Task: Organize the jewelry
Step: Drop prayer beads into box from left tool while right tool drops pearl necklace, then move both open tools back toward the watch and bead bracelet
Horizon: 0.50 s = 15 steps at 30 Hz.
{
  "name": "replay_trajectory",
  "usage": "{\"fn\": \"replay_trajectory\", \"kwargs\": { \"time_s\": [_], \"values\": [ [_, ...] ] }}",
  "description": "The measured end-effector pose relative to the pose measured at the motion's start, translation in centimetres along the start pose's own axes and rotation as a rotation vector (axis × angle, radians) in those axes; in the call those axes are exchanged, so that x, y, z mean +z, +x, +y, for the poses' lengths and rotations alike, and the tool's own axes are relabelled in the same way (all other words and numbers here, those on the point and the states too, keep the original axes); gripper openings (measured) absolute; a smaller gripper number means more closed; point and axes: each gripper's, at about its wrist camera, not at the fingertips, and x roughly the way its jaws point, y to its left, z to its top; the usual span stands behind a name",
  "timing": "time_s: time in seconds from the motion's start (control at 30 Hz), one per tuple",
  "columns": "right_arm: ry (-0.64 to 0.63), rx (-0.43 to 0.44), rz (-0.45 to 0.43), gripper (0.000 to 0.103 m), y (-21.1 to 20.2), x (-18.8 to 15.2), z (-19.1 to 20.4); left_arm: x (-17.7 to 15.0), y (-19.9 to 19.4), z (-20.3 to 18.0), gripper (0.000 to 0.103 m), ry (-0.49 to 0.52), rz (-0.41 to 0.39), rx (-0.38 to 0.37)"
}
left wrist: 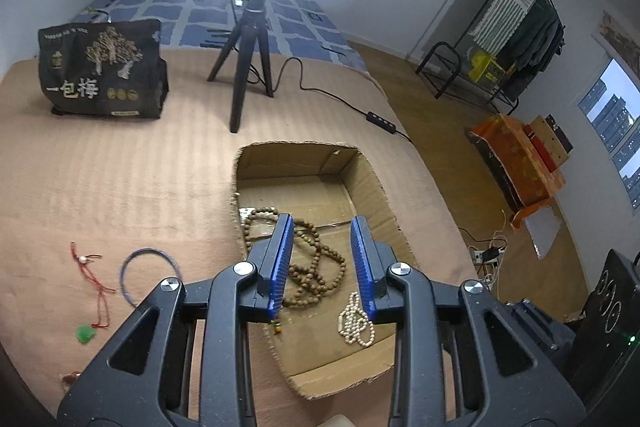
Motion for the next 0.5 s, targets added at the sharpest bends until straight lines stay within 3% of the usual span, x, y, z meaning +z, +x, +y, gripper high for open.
{"fn": "replay_trajectory", "kwargs": {
  "time_s": [0.5],
  "values": [
    [-0.06,0.013,-0.071,0.07,-2.5,0.1,3.2,-1.0,-7.6,3.7,0.029,0.044,-0.088,0.113]
  ]
}}
